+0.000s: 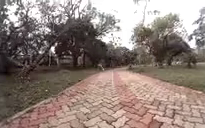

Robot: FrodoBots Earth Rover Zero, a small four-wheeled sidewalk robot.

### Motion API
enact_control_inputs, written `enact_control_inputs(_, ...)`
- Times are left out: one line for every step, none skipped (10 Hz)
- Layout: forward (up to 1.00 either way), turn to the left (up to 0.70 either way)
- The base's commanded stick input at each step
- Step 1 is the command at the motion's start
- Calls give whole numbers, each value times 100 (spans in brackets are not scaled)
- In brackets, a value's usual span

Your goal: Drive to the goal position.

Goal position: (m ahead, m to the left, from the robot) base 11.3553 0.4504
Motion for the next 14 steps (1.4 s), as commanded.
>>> enact_control_inputs(70,-34)
enact_control_inputs(70,-34)
enact_control_inputs(70,-34)
enact_control_inputs(70,-34)
enact_control_inputs(70,-34)
enact_control_inputs(70,-34)
enact_control_inputs(70,-34)
enact_control_inputs(70,-34)
enact_control_inputs(70,-25)
enact_control_inputs(70,-6)
enact_control_inputs(70,1)
enact_control_inputs(70,1)
enact_control_inputs(70,1)
enact_control_inputs(70,1)
